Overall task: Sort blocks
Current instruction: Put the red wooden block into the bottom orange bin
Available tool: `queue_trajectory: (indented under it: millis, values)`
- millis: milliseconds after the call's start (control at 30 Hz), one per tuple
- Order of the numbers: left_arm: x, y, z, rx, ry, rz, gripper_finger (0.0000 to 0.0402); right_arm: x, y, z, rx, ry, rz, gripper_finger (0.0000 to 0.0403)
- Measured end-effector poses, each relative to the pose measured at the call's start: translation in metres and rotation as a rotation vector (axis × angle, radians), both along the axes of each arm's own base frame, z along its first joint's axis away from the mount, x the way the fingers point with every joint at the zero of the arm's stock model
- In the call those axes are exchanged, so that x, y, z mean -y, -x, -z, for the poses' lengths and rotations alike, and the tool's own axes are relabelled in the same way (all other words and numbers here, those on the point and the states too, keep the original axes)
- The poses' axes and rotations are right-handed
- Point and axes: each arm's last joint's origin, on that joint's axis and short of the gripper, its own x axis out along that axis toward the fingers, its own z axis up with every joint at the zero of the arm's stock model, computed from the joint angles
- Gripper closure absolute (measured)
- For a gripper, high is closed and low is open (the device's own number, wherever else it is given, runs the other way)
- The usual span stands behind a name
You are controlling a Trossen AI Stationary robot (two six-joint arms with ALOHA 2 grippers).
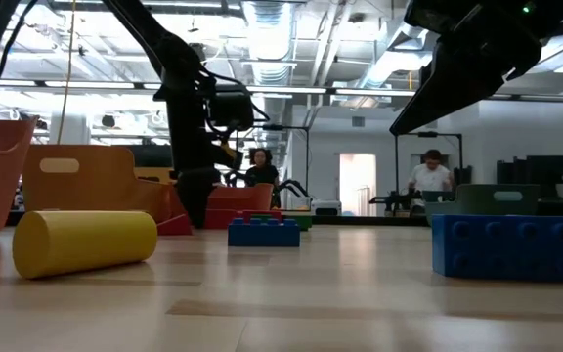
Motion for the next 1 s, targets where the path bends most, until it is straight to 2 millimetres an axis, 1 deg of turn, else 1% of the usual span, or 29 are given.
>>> queue_trajectory:
  millis: [167, 333, 500, 733, 1000]
  values:
    - [0.0048, -0.0031, -0.0002, 0.029, 0.008, -0.053, 0.0203, 0.0, 0.0, 0.0, 0.001, -0.002, 0.001, 0.0172]
    - [0.0047, -0.0053, -0.0008, 0.071, 0.017, -0.112, 0.0203, 0.0, 0.0, 0.0, 0.001, -0.002, 0.001, 0.0172]
    - [0.0069, -0.0067, -0.0009, 0.081, 0.027, -0.11, 0.0203, 0.0, -0.0001, -0.0001, 0.002, -0.003, 0.002, 0.0172]
    - [0.005, -0.0097, -0.0024, 0.112, -0.017, -0.132, 0.0203, 0.0, 0.0, -0.0002, 0.002, -0.004, 0.002, 0.0172]
    - [0.0035, -0.0096, -0.0029, 0.105, -0.063, -0.149, 0.0206, -0.0001, -0.0001, -0.0003, 0.003, -0.004, 0.002, 0.0172]
